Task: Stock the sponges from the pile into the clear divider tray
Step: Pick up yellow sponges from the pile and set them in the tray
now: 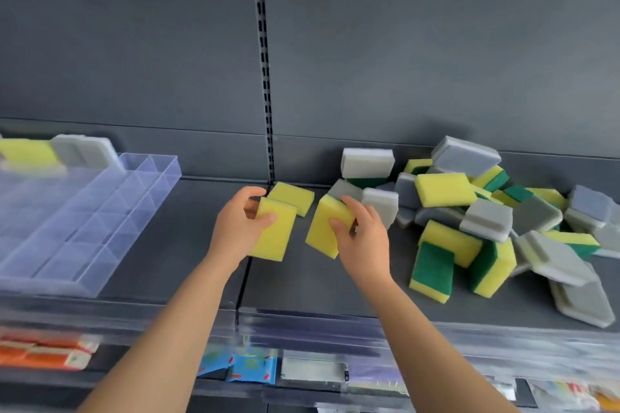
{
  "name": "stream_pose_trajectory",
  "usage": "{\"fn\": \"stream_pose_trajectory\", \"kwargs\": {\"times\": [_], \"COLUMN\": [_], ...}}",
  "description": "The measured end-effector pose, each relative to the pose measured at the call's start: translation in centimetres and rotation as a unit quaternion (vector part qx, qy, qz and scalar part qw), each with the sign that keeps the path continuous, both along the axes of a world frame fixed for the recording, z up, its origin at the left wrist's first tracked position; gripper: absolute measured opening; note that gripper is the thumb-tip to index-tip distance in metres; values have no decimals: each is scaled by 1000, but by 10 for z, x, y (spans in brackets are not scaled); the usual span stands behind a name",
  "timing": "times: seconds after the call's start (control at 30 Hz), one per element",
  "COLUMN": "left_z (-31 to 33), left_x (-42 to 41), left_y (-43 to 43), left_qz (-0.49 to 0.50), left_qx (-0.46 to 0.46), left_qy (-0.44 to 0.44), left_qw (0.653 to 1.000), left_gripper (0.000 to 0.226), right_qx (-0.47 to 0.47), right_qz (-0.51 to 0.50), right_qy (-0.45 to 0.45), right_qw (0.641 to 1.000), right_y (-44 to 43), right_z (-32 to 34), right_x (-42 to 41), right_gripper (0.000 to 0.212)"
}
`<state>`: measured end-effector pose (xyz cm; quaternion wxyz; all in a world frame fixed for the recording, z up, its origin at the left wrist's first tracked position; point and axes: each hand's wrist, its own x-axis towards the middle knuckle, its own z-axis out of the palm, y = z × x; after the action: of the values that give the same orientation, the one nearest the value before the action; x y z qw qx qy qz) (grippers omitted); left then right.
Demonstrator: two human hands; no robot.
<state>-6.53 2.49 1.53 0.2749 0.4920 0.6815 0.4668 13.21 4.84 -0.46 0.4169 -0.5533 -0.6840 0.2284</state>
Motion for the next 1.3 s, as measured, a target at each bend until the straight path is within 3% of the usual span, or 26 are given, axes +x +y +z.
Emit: {"fn": "stream_pose_trajectory", "kwargs": {"times": [0.33, 0.77, 1.3], "left_z": [11, 30, 36], "left_x": [-81, -223, -325], "left_y": [-50, -79, -11], "left_qz": [58, 54, 50], "left_qx": [27, 62, 93], "left_qy": [-41, -38, 41], "left_qw": [997, 996, 994], "left_gripper": [30, 28, 29], "right_qx": [-12, 24, 55], "right_qz": [78, 65, 64], "right_qy": [79, 89, 84], "right_qw": [994, 994, 993], "right_y": [-18, -48, 26], "right_z": [18, 33, 41], "right_x": [-91, -241, -346], "right_gripper": [28, 25, 26]}}
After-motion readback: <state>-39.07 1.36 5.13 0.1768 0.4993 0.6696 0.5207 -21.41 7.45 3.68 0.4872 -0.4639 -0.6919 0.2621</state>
